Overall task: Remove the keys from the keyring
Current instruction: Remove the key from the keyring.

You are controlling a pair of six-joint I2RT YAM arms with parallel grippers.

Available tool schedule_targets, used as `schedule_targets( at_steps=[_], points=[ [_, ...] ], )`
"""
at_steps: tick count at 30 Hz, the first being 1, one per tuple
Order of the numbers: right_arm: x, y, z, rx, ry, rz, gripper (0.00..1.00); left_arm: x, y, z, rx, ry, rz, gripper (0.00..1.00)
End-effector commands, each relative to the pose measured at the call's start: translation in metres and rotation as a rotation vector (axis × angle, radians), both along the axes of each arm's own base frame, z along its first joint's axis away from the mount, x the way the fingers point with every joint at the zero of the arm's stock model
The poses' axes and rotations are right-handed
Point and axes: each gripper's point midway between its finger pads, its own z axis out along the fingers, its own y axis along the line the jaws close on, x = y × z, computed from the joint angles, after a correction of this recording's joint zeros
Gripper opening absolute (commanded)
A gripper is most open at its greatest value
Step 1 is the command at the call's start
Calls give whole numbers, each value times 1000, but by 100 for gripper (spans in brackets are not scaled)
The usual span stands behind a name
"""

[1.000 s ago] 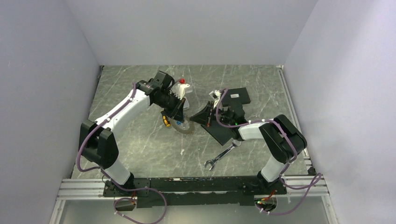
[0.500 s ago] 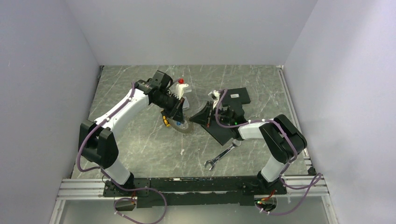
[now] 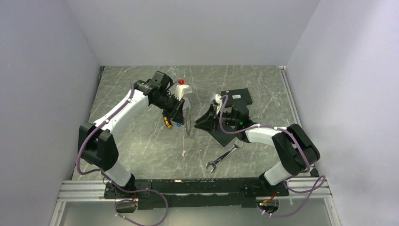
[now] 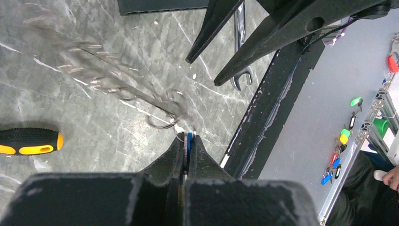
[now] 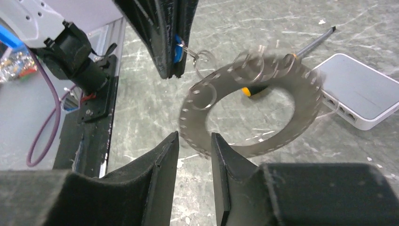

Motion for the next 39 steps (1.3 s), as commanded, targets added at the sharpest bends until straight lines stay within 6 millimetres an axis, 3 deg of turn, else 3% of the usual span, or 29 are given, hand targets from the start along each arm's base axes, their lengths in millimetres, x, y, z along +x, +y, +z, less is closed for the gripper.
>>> schedule_targets(
  at_steps=[1,11,23,32,39],
  points=[
    [-6,-2,8,-36,-126,73,35,-1,-7,24,-51,-71,-46,0],
    [-15,12,28,-72,-186,173,35,-8,-13,20,-52,-57,-79,0],
    [-26,19,31,-25,-237,298,49,-28,-11,10,-38,-45,-236,0],
    [-33,7,33,-4,-203,317,48,-29,1,3,4,-116,-312,0],
    [-40,7,36,70,-198,281,39,-36,4,7,-12,-175,-368,0]
  ],
)
